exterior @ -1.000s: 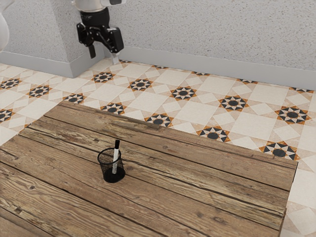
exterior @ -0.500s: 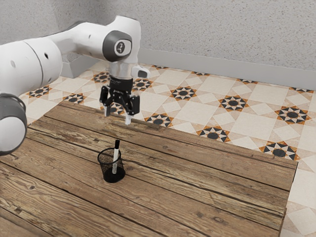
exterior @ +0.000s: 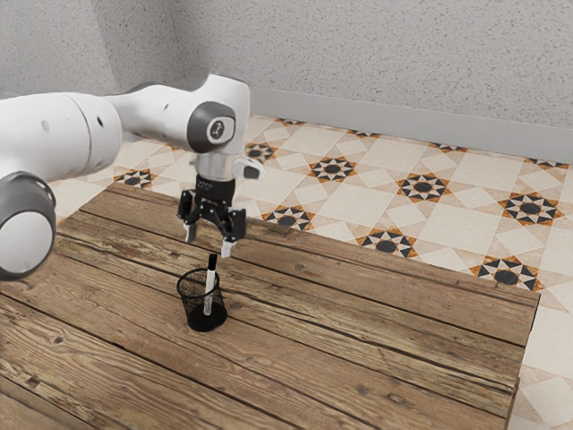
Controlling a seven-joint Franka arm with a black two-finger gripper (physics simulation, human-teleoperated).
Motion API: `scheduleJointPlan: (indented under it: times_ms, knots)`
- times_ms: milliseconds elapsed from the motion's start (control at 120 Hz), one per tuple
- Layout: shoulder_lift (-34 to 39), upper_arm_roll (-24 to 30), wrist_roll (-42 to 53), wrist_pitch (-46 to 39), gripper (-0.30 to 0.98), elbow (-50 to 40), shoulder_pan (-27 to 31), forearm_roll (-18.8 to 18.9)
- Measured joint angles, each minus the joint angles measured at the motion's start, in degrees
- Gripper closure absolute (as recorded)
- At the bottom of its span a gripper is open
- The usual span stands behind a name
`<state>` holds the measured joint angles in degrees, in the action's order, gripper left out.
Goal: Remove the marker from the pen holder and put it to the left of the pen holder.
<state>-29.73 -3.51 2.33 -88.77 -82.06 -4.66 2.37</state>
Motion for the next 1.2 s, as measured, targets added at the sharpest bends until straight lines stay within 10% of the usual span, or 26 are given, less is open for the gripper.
scheduleJointPlan:
  times_ms: [667, 1200]
  knots:
    - [1.4, 0.1, 1.0, -6.8, 0.01, -7.8, -0.1, 0.1]
    - [3.1, 0.3, 0.4, -9.2, 0.37, -9.2, -0.2, 0.6]
